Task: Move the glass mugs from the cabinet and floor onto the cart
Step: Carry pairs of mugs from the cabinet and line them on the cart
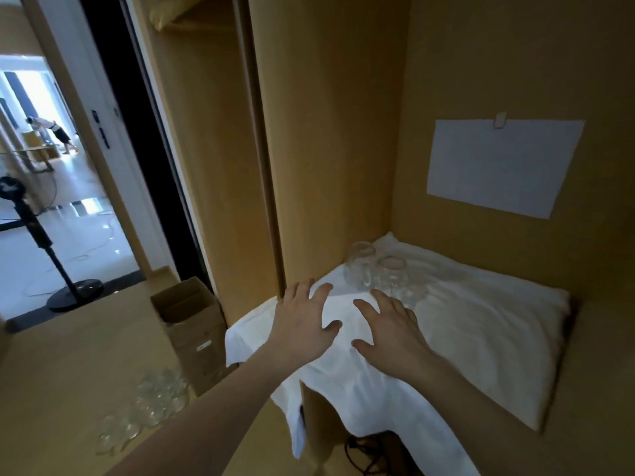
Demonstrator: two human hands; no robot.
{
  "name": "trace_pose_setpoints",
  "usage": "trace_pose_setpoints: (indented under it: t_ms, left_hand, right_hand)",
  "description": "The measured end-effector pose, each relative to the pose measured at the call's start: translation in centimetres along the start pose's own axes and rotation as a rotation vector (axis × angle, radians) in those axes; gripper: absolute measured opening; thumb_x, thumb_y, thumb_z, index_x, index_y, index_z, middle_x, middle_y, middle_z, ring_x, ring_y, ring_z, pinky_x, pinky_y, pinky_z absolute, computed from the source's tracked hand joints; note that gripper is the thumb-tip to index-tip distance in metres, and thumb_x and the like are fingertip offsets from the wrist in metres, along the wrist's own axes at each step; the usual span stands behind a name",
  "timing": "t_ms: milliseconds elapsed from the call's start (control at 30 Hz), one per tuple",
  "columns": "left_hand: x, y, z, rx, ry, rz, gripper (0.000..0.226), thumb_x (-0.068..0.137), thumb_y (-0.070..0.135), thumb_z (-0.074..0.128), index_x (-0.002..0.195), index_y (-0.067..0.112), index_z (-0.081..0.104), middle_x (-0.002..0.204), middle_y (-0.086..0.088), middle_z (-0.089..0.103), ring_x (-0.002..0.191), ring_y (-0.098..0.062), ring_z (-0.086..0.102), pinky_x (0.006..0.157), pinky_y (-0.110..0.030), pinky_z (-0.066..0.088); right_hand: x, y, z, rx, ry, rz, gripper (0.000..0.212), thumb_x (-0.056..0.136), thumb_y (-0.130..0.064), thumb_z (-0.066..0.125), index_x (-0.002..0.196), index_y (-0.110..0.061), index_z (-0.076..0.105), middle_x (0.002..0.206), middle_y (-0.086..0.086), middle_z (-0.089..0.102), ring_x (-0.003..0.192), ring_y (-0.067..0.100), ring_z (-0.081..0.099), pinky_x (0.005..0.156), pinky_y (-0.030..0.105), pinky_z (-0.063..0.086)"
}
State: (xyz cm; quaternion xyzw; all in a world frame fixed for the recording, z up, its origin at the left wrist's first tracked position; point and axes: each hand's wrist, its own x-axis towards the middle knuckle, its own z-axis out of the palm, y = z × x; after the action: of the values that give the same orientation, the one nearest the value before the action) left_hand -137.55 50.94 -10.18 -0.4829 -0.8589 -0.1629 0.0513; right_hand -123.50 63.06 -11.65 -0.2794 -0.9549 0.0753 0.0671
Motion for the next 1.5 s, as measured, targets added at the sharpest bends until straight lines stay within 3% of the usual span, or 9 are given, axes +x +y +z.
trace_pose_setpoints:
  t_ms: [200, 300, 600, 800, 1000, 1200, 1400, 1500]
  left_hand:
    - [6.8, -2.9, -0.5, -0.087, -0.010, 0.176, 0.066, 0.091, 0.051, 0.059, 0.149, 0.030, 0.035, 0.154, 0.000, 0.035, 0.140, -0.024, 0.030, 0.114, -0.038, 0.028]
    - [8.6, -4.3, 0.2, -0.103, -0.054, 0.238, 0.068, 0.091, 0.054, 0.057, 0.149, 0.031, 0.033, 0.155, -0.001, 0.033, 0.140, -0.026, 0.030, 0.115, -0.041, 0.030]
    - [13.2, -7.0, 3.3, -0.177, -0.178, 0.349, 0.068, 0.089, 0.055, 0.058, 0.149, 0.033, 0.033, 0.152, -0.003, 0.035, 0.137, -0.028, 0.031, 0.108, -0.040, 0.037]
    - [16.1, -5.8, 4.4, -0.207, -0.209, 0.397, 0.068, 0.091, 0.055, 0.058, 0.150, 0.032, 0.031, 0.154, -0.004, 0.032, 0.139, -0.028, 0.030, 0.106, -0.041, 0.040]
    - [19.8, -5.0, 5.7, -0.268, -0.209, 0.367, 0.068, 0.082, 0.058, 0.057, 0.143, 0.032, 0.038, 0.141, -0.004, 0.045, 0.129, -0.032, 0.042, 0.103, -0.042, 0.042]
    - [24.3, -3.1, 7.4, -0.302, -0.206, 0.327, 0.073, 0.076, 0.051, 0.062, 0.142, 0.027, 0.042, 0.138, -0.008, 0.050, 0.125, -0.032, 0.049, 0.103, -0.041, 0.043]
    - [28.6, -1.0, 10.1, -0.230, -0.267, 0.268, 0.081, 0.084, 0.051, 0.065, 0.153, 0.029, 0.030, 0.150, -0.007, 0.036, 0.134, -0.033, 0.039, 0.110, -0.043, 0.037]
    - [29.9, -0.5, 11.3, -0.162, -0.324, 0.251, 0.081, 0.087, 0.052, 0.064, 0.155, 0.032, 0.025, 0.160, -0.007, 0.024, 0.145, -0.029, 0.028, 0.118, -0.040, 0.027]
  right_hand:
    - [4.4, -0.3, 0.1, 0.020, 0.051, 0.169, 0.073, 0.091, -0.055, 0.055, 0.153, -0.033, 0.024, 0.164, 0.004, 0.014, 0.148, 0.029, 0.019, 0.117, 0.043, 0.023]
    - [5.8, -1.1, 0.7, 0.022, 0.037, 0.236, 0.072, 0.091, -0.055, 0.054, 0.153, -0.033, 0.025, 0.163, 0.004, 0.017, 0.147, 0.028, 0.021, 0.116, 0.043, 0.025]
    - [7.1, -2.0, 2.7, 0.029, 0.026, 0.427, 0.072, 0.090, -0.052, 0.056, 0.153, -0.034, 0.026, 0.163, 0.004, 0.017, 0.145, 0.028, 0.025, 0.114, 0.041, 0.026]
    - [8.8, 1.0, 1.3, 0.038, 0.024, 0.511, 0.074, 0.090, -0.052, 0.059, 0.154, -0.033, 0.026, 0.160, 0.004, 0.022, 0.143, 0.029, 0.028, 0.112, 0.042, 0.030]
    - [12.4, 4.1, 0.1, 0.096, 0.067, 0.508, 0.073, 0.088, -0.050, 0.062, 0.152, -0.032, 0.031, 0.154, 0.005, 0.031, 0.138, 0.030, 0.034, 0.109, 0.041, 0.036]
    - [15.2, 7.6, 0.8, 0.142, 0.054, 0.492, 0.077, 0.088, -0.050, 0.063, 0.153, -0.033, 0.027, 0.157, 0.005, 0.026, 0.139, 0.030, 0.032, 0.110, 0.041, 0.036]
    - [17.5, 10.3, 1.8, 0.241, 0.007, 0.406, 0.089, 0.086, -0.050, 0.066, 0.157, -0.036, 0.015, 0.166, -0.002, 0.005, 0.147, 0.030, 0.019, 0.116, 0.045, 0.031]
    - [18.7, 10.7, 2.8, 0.270, -0.013, 0.359, 0.090, 0.085, -0.049, 0.068, 0.156, -0.039, 0.014, 0.166, -0.007, 0.001, 0.145, 0.029, 0.021, 0.114, 0.045, 0.033]
